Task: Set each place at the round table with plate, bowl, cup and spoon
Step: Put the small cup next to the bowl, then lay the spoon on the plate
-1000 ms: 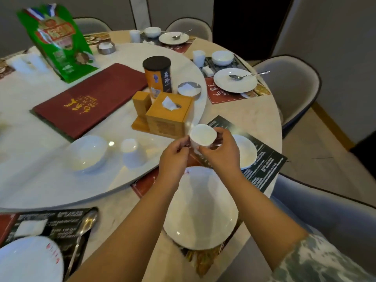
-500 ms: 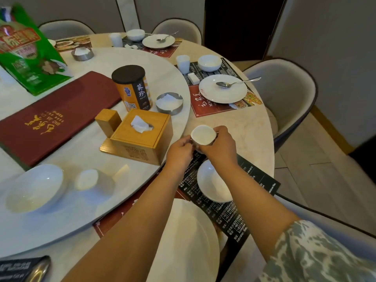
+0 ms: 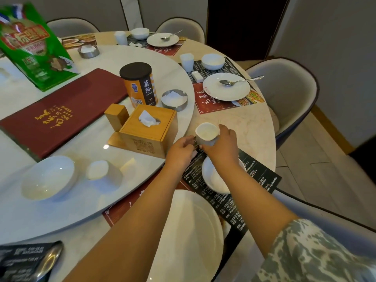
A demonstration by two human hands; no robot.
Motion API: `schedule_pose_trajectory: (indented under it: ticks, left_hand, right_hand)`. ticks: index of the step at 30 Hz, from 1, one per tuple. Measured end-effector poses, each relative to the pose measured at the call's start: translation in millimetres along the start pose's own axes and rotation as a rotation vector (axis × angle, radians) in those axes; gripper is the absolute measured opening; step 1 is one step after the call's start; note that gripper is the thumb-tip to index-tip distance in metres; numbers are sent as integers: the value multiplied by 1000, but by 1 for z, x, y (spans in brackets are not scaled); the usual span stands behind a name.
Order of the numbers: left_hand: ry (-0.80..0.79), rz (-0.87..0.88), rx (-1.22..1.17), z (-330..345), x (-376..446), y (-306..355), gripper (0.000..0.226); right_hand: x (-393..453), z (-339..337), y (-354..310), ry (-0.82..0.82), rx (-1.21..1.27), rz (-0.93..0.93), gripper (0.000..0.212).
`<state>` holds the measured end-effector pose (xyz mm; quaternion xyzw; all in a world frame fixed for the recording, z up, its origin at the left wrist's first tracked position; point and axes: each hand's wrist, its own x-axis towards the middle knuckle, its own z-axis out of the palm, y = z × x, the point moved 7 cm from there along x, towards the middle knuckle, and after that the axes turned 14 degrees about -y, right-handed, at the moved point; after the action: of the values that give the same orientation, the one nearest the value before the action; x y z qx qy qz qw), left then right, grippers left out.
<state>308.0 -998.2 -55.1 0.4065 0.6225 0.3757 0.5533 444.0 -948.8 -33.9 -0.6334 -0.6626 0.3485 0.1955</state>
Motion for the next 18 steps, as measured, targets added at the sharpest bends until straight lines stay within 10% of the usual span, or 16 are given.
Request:
schedule_pose_trajectory:
  ticks: [18]
  left_hand:
    - [355,223,501,-116,-309,-126,32]
  right_hand:
    - [-303,138,-36,-288,54,-246,18]
